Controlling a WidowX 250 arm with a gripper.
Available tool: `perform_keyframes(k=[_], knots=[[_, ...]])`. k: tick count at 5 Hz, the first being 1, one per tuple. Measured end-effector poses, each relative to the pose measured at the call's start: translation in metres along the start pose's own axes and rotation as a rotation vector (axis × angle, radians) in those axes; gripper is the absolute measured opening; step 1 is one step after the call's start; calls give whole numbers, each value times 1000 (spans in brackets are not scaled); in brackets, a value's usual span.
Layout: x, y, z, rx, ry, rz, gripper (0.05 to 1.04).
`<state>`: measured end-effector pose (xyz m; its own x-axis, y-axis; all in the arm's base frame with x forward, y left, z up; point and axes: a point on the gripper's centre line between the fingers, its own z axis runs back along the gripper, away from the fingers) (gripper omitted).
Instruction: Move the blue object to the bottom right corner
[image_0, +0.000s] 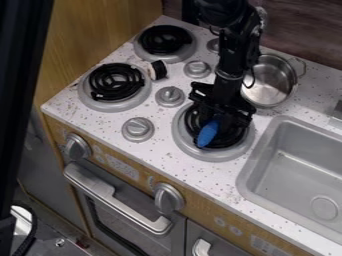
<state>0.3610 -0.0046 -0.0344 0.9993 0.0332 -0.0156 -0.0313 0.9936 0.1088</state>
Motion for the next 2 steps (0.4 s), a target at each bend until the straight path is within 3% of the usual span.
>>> perform_keyframes(k=[2], knots=[[-5,8,-1,-2,-5,23,381]])
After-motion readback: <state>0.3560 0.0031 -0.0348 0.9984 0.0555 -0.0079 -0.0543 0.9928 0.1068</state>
